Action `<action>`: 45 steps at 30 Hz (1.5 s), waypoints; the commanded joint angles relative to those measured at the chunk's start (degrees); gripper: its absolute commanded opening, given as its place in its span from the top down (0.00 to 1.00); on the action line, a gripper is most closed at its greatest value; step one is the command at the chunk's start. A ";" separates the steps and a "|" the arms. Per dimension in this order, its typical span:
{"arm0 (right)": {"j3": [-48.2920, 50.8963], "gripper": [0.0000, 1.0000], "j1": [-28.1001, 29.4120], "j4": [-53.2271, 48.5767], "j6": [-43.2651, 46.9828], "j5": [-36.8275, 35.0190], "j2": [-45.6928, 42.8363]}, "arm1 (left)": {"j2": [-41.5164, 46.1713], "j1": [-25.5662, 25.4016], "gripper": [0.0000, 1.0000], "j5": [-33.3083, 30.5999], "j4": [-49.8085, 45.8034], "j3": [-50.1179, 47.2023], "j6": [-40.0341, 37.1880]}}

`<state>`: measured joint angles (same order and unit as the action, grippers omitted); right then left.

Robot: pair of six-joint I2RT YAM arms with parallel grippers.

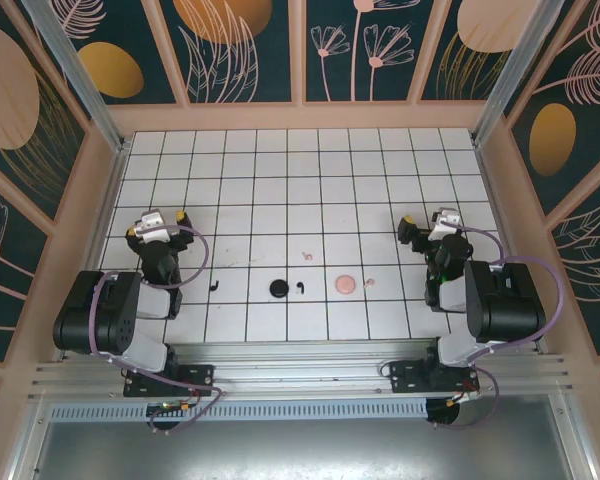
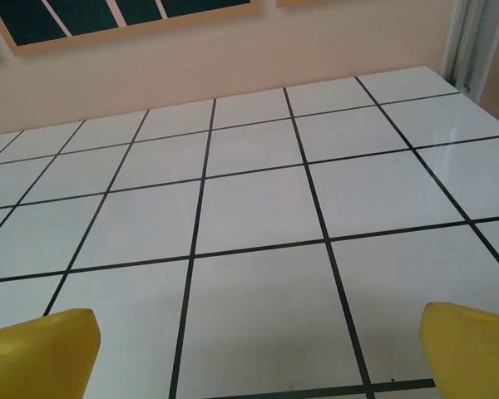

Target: Insert the wireless bluetooth earbuds into the charging case

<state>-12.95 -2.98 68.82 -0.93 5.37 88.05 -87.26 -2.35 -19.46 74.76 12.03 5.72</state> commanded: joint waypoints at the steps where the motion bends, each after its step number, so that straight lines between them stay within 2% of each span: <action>1: -0.95 0.01 0.35 1.67 0.31 -1.66 0.18 | 0.25 0.30 0.01 0.76 0.56 0.28 0.79; 24: -0.99 0.01 0.39 1.73 0.31 -1.94 0.06 | 0.33 0.33 0.01 0.75 0.91 -0.01 0.71; 26: -2.57 0.01 0.71 -2.09 -0.08 -3.87 -1.42 | 1.77 0.33 0.01 2.34 -2.43 1.35 0.17; 28: -6.62 0.01 1.33 -12.00 -0.30 -5.45 -4.42 | 5.18 0.24 0.04 4.44 -12.37 4.78 -0.69; 30: -13.76 0.01 1.49 -27.85 -3.09 -5.96 -7.12 | 8.80 0.24 0.07 4.97 -24.97 10.58 0.02; 34: -27.93 0.01 3.67 -55.31 -8.73 -8.74 -8.36 | 14.22 0.24 0.16 9.57 -42.10 18.20 2.27; 37: -37.62 0.01 8.66 -73.87 -9.28 -12.29 -7.57 | 16.19 0.17 0.25 13.80 -57.42 25.15 5.97; 40: -45.13 0.01 14.88 -88.96 -10.01 -14.18 -6.52 | 16.34 -0.09 0.29 18.60 -69.03 30.45 8.58; 42: -48.65 0.01 19.11 -96.82 -12.47 -13.20 -5.78 | 15.99 -0.66 0.33 20.34 -75.54 33.15 10.08; 45: -51.48 0.03 24.31 -105.02 -16.51 -7.54 -5.12 | 15.35 -2.66 0.37 23.54 -83.50 35.53 11.08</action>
<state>-61.91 18.63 -18.06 -12.21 -4.84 81.67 -71.31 -3.36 -1.34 7.29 45.47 14.15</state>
